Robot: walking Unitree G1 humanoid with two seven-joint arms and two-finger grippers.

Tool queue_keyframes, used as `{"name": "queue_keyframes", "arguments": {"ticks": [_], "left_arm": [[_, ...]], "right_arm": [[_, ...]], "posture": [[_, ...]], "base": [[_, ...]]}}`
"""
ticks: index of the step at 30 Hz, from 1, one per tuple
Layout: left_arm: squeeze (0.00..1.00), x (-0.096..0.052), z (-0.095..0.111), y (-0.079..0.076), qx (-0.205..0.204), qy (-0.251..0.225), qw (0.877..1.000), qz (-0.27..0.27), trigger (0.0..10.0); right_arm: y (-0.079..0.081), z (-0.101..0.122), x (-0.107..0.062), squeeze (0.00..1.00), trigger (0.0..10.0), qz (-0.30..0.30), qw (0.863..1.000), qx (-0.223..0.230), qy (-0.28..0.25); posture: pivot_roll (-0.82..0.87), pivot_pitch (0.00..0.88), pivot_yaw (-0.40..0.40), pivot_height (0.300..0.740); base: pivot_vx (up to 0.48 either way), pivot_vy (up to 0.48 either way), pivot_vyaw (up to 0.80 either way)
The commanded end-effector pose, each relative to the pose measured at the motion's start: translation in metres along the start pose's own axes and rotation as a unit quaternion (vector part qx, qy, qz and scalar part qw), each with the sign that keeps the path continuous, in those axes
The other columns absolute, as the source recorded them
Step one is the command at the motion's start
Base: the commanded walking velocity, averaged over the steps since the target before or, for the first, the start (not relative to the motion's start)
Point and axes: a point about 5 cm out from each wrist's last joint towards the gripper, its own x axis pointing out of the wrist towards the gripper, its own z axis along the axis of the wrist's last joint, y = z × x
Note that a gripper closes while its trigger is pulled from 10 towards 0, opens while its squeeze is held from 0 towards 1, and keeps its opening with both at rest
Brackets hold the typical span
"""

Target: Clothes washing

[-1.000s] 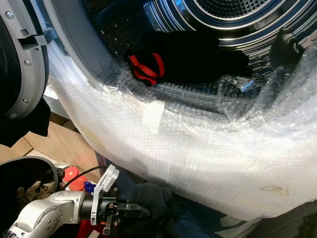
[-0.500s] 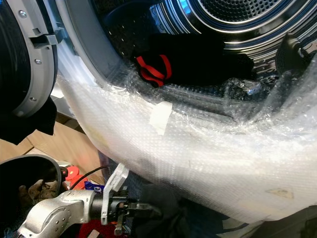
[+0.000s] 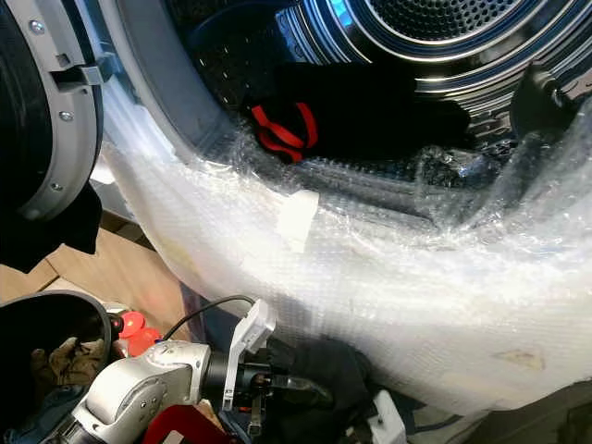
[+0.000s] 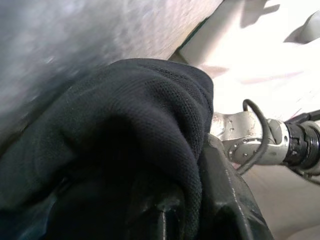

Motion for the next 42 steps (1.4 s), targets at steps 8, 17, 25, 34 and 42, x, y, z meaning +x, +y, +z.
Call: {"name": "queue_keyframes", "arguments": {"ticks": [8, 17, 25, 34, 42], "left_arm": [[0.0, 0.004, 0.022, -0.003, 0.033, -0.034, 0.999, 0.002, 0.0], [0.0, 0.005, 0.038, 0.001, 0.051, -0.044, 0.998, -0.006, 0.0], [0.0, 0.03, 0.057, 0.008, 0.069, -0.086, 0.994, 0.008, 0.0], [0.0, 0.043, 0.06, 0.003, 0.065, -0.102, 0.993, -0.009, 0.0], [0.0, 0.048, 0.065, -0.002, 0.061, -0.117, 0.991, -0.025, 0.0]], "right_arm": [[0.026, 0.016, -0.012, 0.0, 10.0, 0.089, 0.995, 0.026, -0.048], [0.021, 0.006, -0.026, 0.0, 10.0, 0.107, 0.992, -0.068, 0.019], [0.025, 0.017, -0.019, 1.0, 10.0, 0.123, 0.991, -0.056, -0.007], [0.035, 0.016, -0.023, 1.0, 10.0, 0.145, 0.989, -0.038, -0.015], [0.02, 0.014, -0.018, 0.0, 10.0, 0.056, 0.998, -0.002, -0.016]], "posture": [[-0.06, 0.065, -0.013, 0.74], [-0.08, 0.06, -0.005, 0.74], [-0.07, 0.048, -0.012, 0.74], [-0.09, 0.029, -0.004, 0.74], [-0.1, 0.0, -0.002, 0.74]], "base": [[0.0, 0.0, 0.0], [0.0, 0.0, 0.0], [0.0, 0.0, 0.0], [0.0, 0.0, 0.0], [0.0, 0.0, 0.0]]}}
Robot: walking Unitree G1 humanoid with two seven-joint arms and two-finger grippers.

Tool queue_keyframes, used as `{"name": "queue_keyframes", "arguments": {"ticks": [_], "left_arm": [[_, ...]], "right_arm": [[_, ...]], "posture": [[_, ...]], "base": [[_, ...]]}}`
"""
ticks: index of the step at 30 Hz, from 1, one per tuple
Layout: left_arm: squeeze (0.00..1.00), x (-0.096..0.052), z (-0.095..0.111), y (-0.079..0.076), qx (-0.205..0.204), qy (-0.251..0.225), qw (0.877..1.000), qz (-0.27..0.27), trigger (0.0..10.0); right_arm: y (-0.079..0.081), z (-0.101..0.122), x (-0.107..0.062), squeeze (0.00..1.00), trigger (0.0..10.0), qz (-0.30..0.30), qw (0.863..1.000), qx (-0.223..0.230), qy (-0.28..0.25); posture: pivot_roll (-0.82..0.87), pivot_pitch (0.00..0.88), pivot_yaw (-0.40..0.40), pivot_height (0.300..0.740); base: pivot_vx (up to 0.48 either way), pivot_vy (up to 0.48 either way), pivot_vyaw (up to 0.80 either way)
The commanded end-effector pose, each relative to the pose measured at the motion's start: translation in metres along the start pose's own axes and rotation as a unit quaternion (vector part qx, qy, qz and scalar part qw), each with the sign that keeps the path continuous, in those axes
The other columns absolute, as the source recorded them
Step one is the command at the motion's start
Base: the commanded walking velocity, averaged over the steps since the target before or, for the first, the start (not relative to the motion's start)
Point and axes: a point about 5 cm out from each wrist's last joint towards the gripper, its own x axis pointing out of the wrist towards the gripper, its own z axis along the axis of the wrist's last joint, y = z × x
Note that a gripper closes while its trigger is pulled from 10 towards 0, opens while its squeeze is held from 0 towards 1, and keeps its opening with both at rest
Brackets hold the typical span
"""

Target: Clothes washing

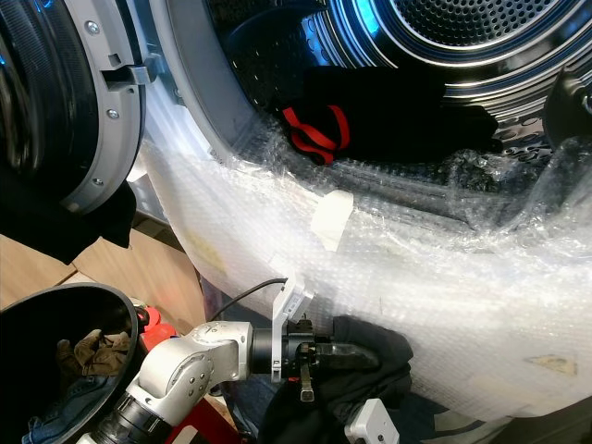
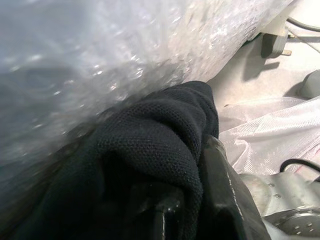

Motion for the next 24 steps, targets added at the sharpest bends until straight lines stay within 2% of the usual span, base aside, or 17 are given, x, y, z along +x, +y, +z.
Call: {"name": "queue_keyframes", "arguments": {"ticks": [1, 2, 6, 10, 12, 15, 16, 17, 24], "left_arm": [[0.0, 0.013, 0.029, -0.015, 0.05, -0.049, 0.997, -0.04, 0.0], [0.0, 0.014, 0.028, -0.017, 0.045, -0.051, 0.997, -0.044, 0.0], [0.0, 0.015, 0.027, -0.02, 0.041, -0.053, 0.997, -0.049, 0.0], [0.0, 0.015, 0.029, -0.022, 0.041, -0.057, 0.996, -0.05, 0.0], [0.0, 0.016, 0.028, -0.019, 0.041, -0.056, 0.997, -0.044, 0.0], [0.0, 0.018, 0.029, -0.019, 0.042, -0.057, 0.996, -0.045, 0.0], [0.0, 0.019, 0.029, -0.019, 0.041, -0.058, 0.996, -0.047, 0.0], [0.0, 0.019, 0.03, -0.02, 0.041, -0.059, 0.996, -0.049, 0.0], [0.0, 0.02, 0.032, -0.019, 0.042, -0.061, 0.996, -0.045, 0.0]], "right_arm": [[-0.013, 0.002, 0.0, 0.0, 10.0, -0.058, 0.997, 0.045, -0.022], [-0.014, 0.004, 0.001, 0.0, 10.0, -0.062, 0.995, 0.063, -0.038], [-0.007, 0.005, 0.005, 0.0, 10.0, -0.049, 0.994, 0.089, -0.052], [0.0, 0.011, 0.018, 0.0, 10.0, -0.044, 0.988, 0.118, -0.089], [-0.001, 0.015, 0.023, 0.0, 10.0, -0.049, 0.983, 0.136, -0.112], [-0.008, 0.013, 0.027, 0.0, 10.0, -0.075, 0.981, 0.138, -0.11], [-0.008, 0.012, 0.028, 0.0, 6.1, -0.077, 0.981, 0.14, -0.111], [-0.008, 0.012, 0.028, 0.0, 0.0, -0.077, 0.98, 0.143, -0.112], [-0.007, 0.001, 0.024, 0.0, 0.0, -0.068, 0.979, 0.154, -0.111]], "posture": [[-0.1, 0.0, -0.005, 0.74], [-0.1, 0.0, -0.002, 0.74], [-0.09, 0.0, -0.004, 0.74], [-0.09, 0.0, -0.008, 0.74], [-0.09, 0.0, -0.008, 0.74], [-0.09, 0.0, -0.006, 0.74], [-0.09, 0.0, -0.004, 0.74], [-0.09, 0.0, -0.004, 0.74], [-0.07, 0.014, -0.004, 0.74]], "base": [[0.0, 0.0, 0.0], [0.0, 0.0, 0.0], [0.0, 0.0, 0.0], [0.0, 0.0, 0.0], [0.0, 0.0, 0.0], [0.0, 0.0, 0.0], [0.0, 0.0, 0.0], [0.0, 0.0, 0.0], [0.0, 0.0, 0.0]]}}
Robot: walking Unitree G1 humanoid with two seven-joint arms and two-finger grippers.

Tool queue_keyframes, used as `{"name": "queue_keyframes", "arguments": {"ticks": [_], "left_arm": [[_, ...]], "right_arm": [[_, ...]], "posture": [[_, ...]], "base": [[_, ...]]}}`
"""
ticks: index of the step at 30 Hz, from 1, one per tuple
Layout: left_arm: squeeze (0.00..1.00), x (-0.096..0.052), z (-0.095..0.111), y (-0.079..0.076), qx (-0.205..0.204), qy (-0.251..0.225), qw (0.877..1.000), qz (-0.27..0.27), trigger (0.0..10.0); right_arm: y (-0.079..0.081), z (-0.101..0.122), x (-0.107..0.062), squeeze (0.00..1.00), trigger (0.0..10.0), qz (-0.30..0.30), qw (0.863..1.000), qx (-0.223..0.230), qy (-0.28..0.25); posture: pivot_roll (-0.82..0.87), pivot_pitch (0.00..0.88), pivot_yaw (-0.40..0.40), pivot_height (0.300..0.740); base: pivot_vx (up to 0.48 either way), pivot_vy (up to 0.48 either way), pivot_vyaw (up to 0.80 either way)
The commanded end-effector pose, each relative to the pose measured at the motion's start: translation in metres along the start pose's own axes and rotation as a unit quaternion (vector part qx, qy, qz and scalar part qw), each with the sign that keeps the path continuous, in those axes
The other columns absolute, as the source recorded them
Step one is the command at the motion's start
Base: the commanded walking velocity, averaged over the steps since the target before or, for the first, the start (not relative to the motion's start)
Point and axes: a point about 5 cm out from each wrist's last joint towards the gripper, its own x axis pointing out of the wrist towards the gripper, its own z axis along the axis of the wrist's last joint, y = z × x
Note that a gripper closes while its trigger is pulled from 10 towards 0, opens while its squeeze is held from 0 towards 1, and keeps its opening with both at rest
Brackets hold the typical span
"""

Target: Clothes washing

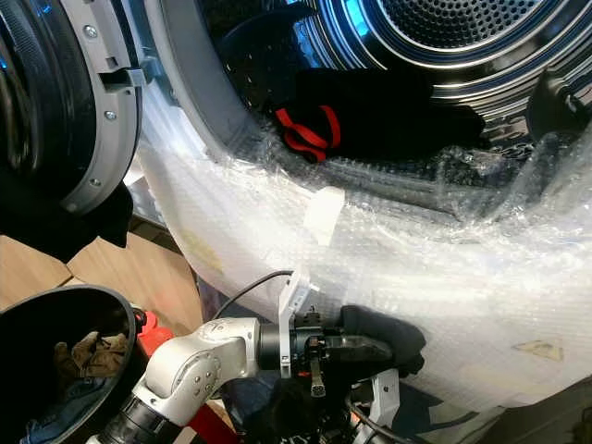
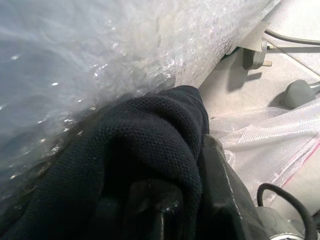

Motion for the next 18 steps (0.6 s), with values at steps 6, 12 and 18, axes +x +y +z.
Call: {"name": "queue_keyframes", "arguments": {"ticks": [6, 12, 18], "left_arm": [[0.0, 0.008, 0.0207, -0.0126, 0.025, -0.039, 0.998, -0.03, 0.0], [0.0, 0.007, 0.0206, -0.0134, 0.021, -0.042, 0.998, -0.029, 0.0], [0.0, 0.0066, 0.0214, -0.0142, 0.018, -0.044, 0.998, -0.03, 0.0]], "right_arm": [[-0.002, -0.0107, -0.0078, 0.0, 0.0, 0.011, 0.999, 0.03, -0.005], [-0.0039, -0.0136, -0.0091, 0.0, 0.0, 0.008, 0.999, 0.039, -0.012], [-0.0035, -0.0107, -0.0085, 0.0, 0.0, 0.016, 0.999, 0.043, -0.027]], "posture": [[-0.07, 0.025, -0.001, 0.74], [-0.07, 0.03, 0.004, 0.74], [-0.07, 0.034, 0.009, 0.74]], "base": [[0.0, 0.0, 0.0], [0.0, 0.0, 0.0], [0.0, 0.0, 0.0]]}}
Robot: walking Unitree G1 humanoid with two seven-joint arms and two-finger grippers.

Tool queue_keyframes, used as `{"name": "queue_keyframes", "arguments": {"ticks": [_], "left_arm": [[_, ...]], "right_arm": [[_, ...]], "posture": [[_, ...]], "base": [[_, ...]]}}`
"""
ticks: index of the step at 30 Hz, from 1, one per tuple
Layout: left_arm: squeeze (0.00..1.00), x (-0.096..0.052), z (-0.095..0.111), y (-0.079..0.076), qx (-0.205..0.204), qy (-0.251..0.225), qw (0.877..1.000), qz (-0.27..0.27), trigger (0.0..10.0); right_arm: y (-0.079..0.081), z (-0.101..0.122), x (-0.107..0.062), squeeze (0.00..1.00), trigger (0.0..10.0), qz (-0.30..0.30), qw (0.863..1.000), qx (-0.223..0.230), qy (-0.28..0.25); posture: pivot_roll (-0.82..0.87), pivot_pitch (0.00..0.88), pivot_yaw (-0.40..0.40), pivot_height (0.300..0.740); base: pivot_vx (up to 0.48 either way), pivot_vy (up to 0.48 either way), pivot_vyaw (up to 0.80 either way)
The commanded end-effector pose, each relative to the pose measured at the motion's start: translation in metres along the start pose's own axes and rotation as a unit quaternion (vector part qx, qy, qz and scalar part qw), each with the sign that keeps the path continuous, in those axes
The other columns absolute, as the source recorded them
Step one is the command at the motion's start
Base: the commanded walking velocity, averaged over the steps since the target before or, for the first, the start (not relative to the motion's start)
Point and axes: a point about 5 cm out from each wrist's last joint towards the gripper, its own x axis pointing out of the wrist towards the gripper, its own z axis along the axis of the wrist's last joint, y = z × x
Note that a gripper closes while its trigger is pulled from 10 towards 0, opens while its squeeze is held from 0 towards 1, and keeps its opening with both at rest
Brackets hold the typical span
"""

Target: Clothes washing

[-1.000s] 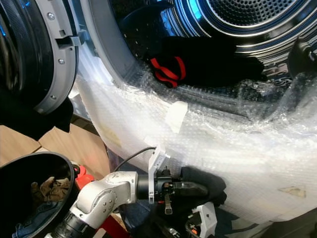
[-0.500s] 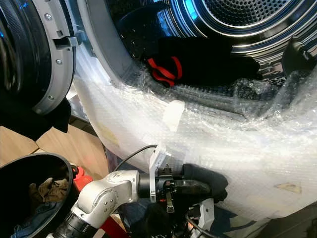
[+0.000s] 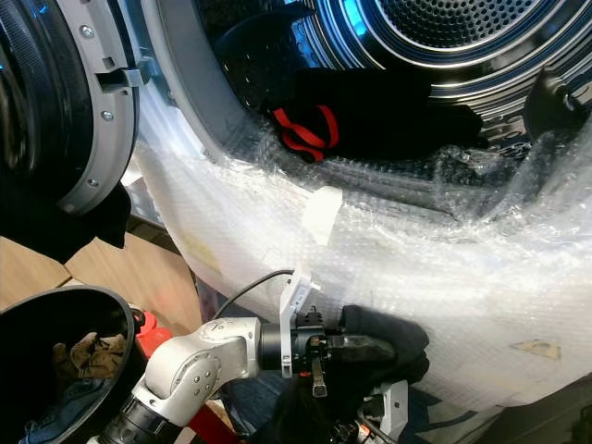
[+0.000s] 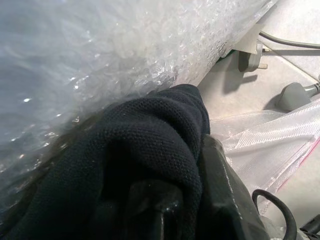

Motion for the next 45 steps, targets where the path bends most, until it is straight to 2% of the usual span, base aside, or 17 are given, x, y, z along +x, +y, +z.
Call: {"name": "queue_keyframes", "arguments": {"ticks": [1, 4, 16, 25, 28, 38, 42, 44, 45], "left_arm": [[0.0, 0.006, 0.019, -0.011, 0.022, -0.042, 0.998, -0.029, 0.0], [0.0, 0.008, 0.019, -0.011, 0.021, -0.04, 0.998, -0.032, 0.0], [0.0, 0.012, 0.02, -0.01, 0.018, -0.04, 0.998, -0.037, 0.0], [0.0, 0.012, 0.019, -0.011, 0.016, -0.036, 0.998, -0.043, 0.0], [0.0, 0.013, 0.019, -0.012, 0.016, -0.034, 0.998, -0.047, 0.0], [0.0, 0.011, 0.018, -0.014, 0.019, -0.029, 0.998, -0.052, 0.0], [0.0, 0.007, 0.014, -0.02, 0.017, -0.018, 0.998, -0.066, 0.0], [0.0, -0.005, 0.002, -0.032, 0.014, 0.017, 0.995, -0.094, 0.1], [0.0, -0.005, 0.002, -0.032, 0.014, 0.017, 0.995, -0.094, 0.1]], "right_arm": [[0.0, -0.001, 0.0, 0.0, 0.0, 0.003, 1.0, 0.008, -0.01], [0.003, 0.001, 0.001, 0.0, 0.0, 0.014, 0.999, 0.018, -0.026], [0.011, -0.002, -0.011, 0.0, 0.0, 0.046, 0.999, 0.001, -0.027], [0.022, 0.006, -0.007, 0.0, 0.0, 0.077, 0.996, -0.005, -0.051], [0.027, 0.005, -0.008, 0.0, 0.0, 0.097, 0.994, -0.009, -0.046], [0.027, 0.004, -0.012, 0.0, 0.0, 0.105, 0.994, -0.011, -0.036], [0.027, 0.003, -0.013, 0.0, 0.0, 0.107, 0.994, -0.012, -0.029], [0.027, 0.002, -0.015, 0.0, 0.0, 0.11, 0.994, -0.012, -0.026], [0.027, 0.002, -0.015, 0.0, 0.0, 0.11, 0.994, -0.012, -0.026]], "posture": [[-0.07, 0.034, 0.009, 0.74], [-0.07, 0.035, 0.015, 0.74], [-0.1, 0.036, 0.017, 0.74], [-0.12, 0.032, 0.027, 0.74], [-0.11, 0.032, 0.026, 0.74], [-0.12, 0.024, 0.023, 0.74], [-0.12, 0.018, 0.026, 0.74], [-0.11, 0.014, 0.026, 0.74], [-0.11, 0.014, 0.026, 0.74]], "base": [[0.0, 0.0, 0.0], [0.0, 0.0, 0.0], [0.0, 0.0, 0.0], [0.0, 0.0, 0.0], [0.0, 0.0, 0.0], [0.0, 0.0, 0.0], [0.0, 0.0, 0.0], [0.0, 0.0, 0.0], [0.0, 0.0, 0.0]]}}
